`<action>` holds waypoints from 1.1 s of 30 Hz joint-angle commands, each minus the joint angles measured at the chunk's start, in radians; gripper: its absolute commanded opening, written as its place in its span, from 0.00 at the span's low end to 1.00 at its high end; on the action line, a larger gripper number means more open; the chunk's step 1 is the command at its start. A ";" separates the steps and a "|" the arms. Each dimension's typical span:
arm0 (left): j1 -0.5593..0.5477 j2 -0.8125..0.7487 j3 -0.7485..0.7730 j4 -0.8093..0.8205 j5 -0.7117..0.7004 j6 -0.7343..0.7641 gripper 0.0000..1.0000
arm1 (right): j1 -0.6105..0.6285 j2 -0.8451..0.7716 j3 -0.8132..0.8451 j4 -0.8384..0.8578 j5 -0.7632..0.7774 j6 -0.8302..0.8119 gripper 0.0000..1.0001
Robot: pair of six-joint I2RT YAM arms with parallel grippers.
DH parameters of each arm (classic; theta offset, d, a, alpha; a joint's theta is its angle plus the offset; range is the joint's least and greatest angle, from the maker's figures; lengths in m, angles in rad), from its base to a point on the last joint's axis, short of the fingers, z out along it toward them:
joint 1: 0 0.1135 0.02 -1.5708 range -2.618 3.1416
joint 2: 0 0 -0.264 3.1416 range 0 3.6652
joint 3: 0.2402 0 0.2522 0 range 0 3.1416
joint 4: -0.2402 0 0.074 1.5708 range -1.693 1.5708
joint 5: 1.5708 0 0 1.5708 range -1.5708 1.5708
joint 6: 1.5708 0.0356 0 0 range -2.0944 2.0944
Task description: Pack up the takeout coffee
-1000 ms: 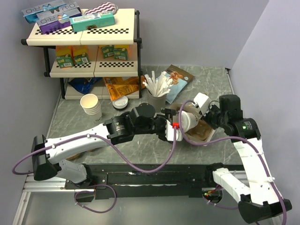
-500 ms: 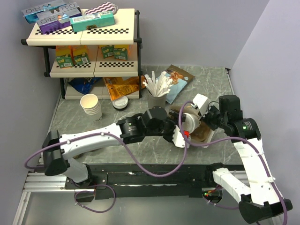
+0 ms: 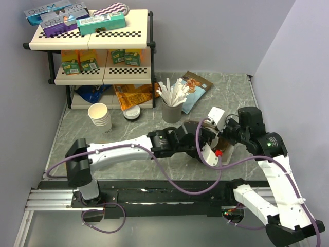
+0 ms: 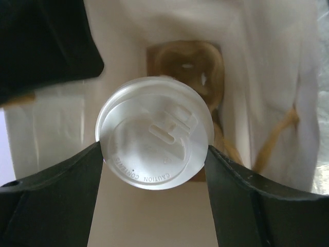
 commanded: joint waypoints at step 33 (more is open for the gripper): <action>-0.007 -0.014 -0.090 0.047 -0.128 0.060 0.01 | 0.055 -0.018 -0.002 0.044 -0.030 0.114 0.00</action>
